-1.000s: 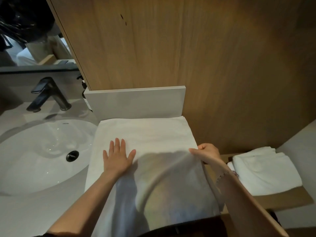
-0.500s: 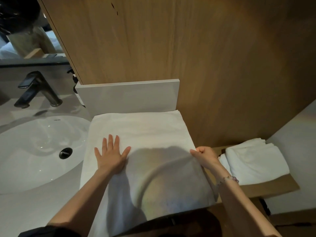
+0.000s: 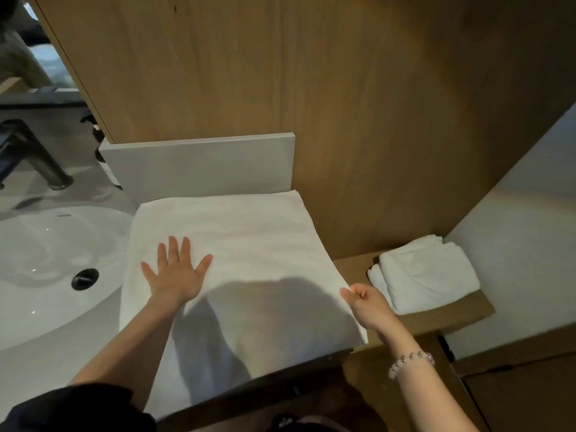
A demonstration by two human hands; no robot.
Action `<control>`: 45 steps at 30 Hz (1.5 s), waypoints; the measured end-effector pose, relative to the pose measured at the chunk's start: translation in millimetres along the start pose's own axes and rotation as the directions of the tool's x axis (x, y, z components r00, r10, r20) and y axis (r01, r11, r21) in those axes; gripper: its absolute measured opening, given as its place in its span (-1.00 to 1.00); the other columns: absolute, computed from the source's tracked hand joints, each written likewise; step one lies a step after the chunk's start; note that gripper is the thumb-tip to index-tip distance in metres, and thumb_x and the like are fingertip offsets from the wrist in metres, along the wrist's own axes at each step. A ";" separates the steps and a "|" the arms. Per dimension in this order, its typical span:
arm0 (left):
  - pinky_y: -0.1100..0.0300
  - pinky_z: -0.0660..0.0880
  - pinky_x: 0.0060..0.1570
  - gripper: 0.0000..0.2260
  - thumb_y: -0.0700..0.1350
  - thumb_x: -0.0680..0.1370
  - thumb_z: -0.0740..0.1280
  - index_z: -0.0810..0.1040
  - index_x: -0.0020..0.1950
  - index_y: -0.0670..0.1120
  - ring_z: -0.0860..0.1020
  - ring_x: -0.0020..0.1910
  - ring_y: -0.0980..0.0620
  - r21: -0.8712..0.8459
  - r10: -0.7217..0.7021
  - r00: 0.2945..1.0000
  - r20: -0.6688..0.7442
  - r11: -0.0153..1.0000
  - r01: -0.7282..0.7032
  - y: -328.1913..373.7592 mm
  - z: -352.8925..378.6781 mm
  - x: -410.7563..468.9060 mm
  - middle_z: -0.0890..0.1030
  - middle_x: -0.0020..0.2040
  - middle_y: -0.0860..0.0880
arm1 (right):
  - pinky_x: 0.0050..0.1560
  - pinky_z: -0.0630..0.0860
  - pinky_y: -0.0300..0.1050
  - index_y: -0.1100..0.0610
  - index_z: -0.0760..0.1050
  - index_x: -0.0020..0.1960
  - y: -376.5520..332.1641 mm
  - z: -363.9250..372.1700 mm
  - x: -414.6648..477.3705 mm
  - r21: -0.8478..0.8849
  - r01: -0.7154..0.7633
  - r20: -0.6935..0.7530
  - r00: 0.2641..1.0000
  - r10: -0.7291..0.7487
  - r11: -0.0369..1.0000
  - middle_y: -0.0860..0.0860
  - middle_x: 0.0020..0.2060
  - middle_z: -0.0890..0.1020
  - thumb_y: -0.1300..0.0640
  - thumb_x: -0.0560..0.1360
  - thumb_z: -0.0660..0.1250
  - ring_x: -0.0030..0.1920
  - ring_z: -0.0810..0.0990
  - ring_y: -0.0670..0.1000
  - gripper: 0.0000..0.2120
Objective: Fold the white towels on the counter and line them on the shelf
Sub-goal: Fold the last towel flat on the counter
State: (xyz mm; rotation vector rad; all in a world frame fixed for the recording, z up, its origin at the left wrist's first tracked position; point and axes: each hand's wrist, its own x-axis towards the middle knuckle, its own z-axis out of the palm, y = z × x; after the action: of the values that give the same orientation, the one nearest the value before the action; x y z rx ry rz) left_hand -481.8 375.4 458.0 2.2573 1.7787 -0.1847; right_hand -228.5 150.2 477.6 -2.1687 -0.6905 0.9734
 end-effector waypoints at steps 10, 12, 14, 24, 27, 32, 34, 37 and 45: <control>-0.12 -0.26 0.44 -0.40 0.20 0.61 -0.13 -0.20 0.55 -0.08 -0.27 0.52 -0.05 -0.060 0.110 0.993 0.054 0.993 -0.106 -8.2 -2.4 -14.3 -0.27 0.54 -0.08 | -0.26 0.43 -0.24 0.14 0.53 -0.01 18.9 8.4 -41.1 0.190 0.013 0.015 1.000 -0.016 0.982 0.01 -0.20 0.59 0.05 0.48 0.38 -0.21 0.53 -0.03 -0.82; -0.11 -0.27 0.43 -0.40 0.18 0.62 -0.12 -0.21 0.54 -0.09 -0.26 0.52 -0.05 -0.053 0.086 0.995 0.050 0.995 -0.084 -6.8 1.8 -35.2 -0.27 0.54 -0.08 | -0.22 0.45 -0.24 0.10 0.52 -0.04 20.3 13.0 -45.6 0.230 0.022 -0.014 1.000 -0.020 0.973 0.01 -0.15 0.61 0.05 0.49 0.37 -0.15 0.55 -0.03 -0.88; -0.11 -0.28 0.43 -0.40 0.18 0.62 -0.12 -0.22 0.54 -0.09 -0.26 0.52 -0.05 -0.081 0.036 0.998 0.060 0.996 -0.031 -2.1 7.2 -62.2 -0.28 0.54 -0.09 | -0.23 0.44 -0.24 0.07 0.51 -0.07 21.8 15.0 -46.3 0.221 0.033 -0.041 0.999 -0.024 0.975 0.00 -0.16 0.60 0.06 0.51 0.34 -0.15 0.55 -0.02 -0.92; -0.06 -0.25 0.45 -0.34 0.27 0.57 -0.15 -0.28 0.53 -0.06 -0.29 0.51 -0.06 -0.034 0.019 1.000 -0.025 0.999 -0.020 -8.7 31.3 -122.2 -0.29 0.53 -0.09 | -0.28 0.39 -0.21 0.13 0.45 -0.20 32.8 12.1 -47.5 0.093 0.059 -0.031 0.998 -0.056 0.994 0.05 -0.28 0.53 0.09 0.57 0.24 -0.25 0.51 0.01 -0.80; -0.05 -0.24 0.46 -0.34 0.27 0.58 -0.14 -0.26 0.53 -0.05 -0.27 0.51 -0.04 0.009 0.038 0.999 0.010 0.999 -0.038 -11.7 25.4 -117.4 -0.29 0.53 -0.06 | -0.28 0.43 -0.23 0.11 0.45 -0.10 38.8 12.3 -52.0 0.137 0.014 0.078 0.997 -0.025 0.990 0.06 -0.15 0.55 0.09 0.60 0.20 -0.17 0.53 -0.03 -0.85; -0.08 -0.06 0.46 -0.40 0.16 0.62 -0.04 -0.05 0.55 -0.16 -0.06 0.53 -0.13 -0.212 -0.067 0.996 -0.066 0.976 0.052 -18.1 19.5 -137.1 -0.04 0.55 -0.17 | -0.28 0.48 -0.25 0.13 0.40 0.13 37.8 3.0 -55.7 0.236 -0.004 0.151 0.988 -0.033 0.972 0.03 -0.02 0.55 0.07 0.61 0.18 -0.06 0.54 -0.03 -0.84; -0.09 0.18 0.38 -0.49 0.05 0.61 0.14 0.24 0.45 -0.24 0.23 0.41 -0.22 -0.461 -0.276 0.903 -0.330 0.882 0.101 -30.3 19.2 -162.4 0.28 0.43 -0.25 | -0.25 0.50 -0.24 0.10 0.39 0.16 41.9 -0.6 -59.5 0.278 -0.032 0.191 0.981 -0.023 0.960 0.01 -0.03 0.54 0.05 0.57 0.26 -0.07 0.55 -0.04 -0.79; -0.09 0.34 0.23 -0.65 -0.04 0.55 0.30 0.49 0.19 -0.28 0.43 0.21 -0.28 -0.792 -0.672 0.696 -0.252 0.557 0.251 -67.7 34.0 -193.4 0.49 0.19 -0.30 | -0.23 0.53 -0.25 0.15 0.41 0.18 48.4 3.9 -64.3 0.321 -0.078 0.182 0.983 0.019 0.944 0.08 0.04 0.57 0.10 0.54 0.32 -0.05 0.61 0.02 -0.74; 0.28 0.58 -0.36 -0.81 -0.11 0.60 0.25 0.36 -0.16 -0.17 0.54 -0.24 -0.03 -0.974 -0.405 0.904 0.140 0.110 0.200 -77.3 48.7 -212.5 0.52 -0.18 -0.20 | -0.33 0.45 -0.29 0.24 0.39 0.22 39.9 12.8 -69.4 0.258 -0.031 0.069 0.998 0.014 0.966 0.15 0.18 0.52 0.19 0.60 0.18 0.02 0.53 0.04 -0.78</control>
State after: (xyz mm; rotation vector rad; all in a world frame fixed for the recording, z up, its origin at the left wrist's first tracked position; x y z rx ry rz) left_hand -605.1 179.6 456.6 0.8902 1.5841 0.9027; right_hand -271.4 81.7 472.4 -1.9267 -0.5373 1.0877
